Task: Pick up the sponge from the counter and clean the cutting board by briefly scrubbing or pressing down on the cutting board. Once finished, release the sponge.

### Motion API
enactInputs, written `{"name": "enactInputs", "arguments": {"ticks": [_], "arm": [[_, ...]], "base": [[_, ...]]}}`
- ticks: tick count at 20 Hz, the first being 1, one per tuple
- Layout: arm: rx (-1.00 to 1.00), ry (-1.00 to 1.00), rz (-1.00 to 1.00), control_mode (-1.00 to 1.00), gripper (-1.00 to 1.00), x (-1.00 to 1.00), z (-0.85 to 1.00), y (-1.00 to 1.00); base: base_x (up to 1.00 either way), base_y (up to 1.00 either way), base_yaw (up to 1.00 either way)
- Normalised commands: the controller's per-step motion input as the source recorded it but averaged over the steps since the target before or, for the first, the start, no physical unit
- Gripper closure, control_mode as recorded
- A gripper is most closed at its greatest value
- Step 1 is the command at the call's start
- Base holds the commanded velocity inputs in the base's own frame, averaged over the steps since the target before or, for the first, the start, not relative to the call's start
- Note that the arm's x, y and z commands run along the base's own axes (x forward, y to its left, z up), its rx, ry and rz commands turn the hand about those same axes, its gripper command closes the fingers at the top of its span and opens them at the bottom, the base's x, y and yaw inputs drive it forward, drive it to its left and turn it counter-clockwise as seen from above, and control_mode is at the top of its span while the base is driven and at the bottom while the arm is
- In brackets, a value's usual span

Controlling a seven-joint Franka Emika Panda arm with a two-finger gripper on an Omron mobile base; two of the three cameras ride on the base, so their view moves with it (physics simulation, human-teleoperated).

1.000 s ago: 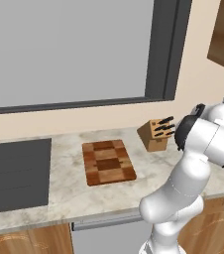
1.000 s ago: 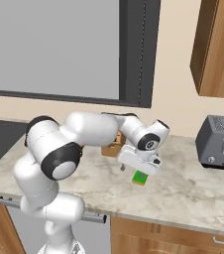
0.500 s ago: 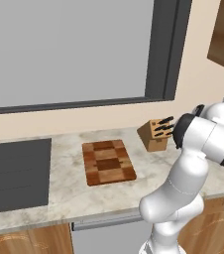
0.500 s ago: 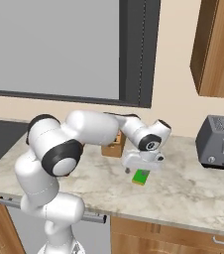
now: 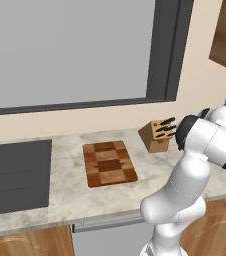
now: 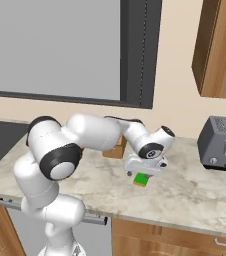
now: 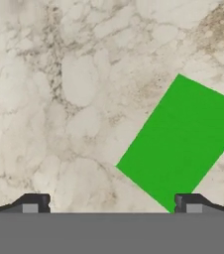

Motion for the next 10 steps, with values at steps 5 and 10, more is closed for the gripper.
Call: {"name": "enactInputs", "arguments": {"ticks": [5, 10], "arm": [[-0.02, 0.00, -0.36, -1.00, -1.00, 0.07, -0.01, 0.00], [-0.15, 0.00, -0.23, -1.00, -1.00, 0.19, -0.05, 0.00]], "base": [[0.00, 0.00, 0.00], [0.00, 0.00, 0.00]]}}
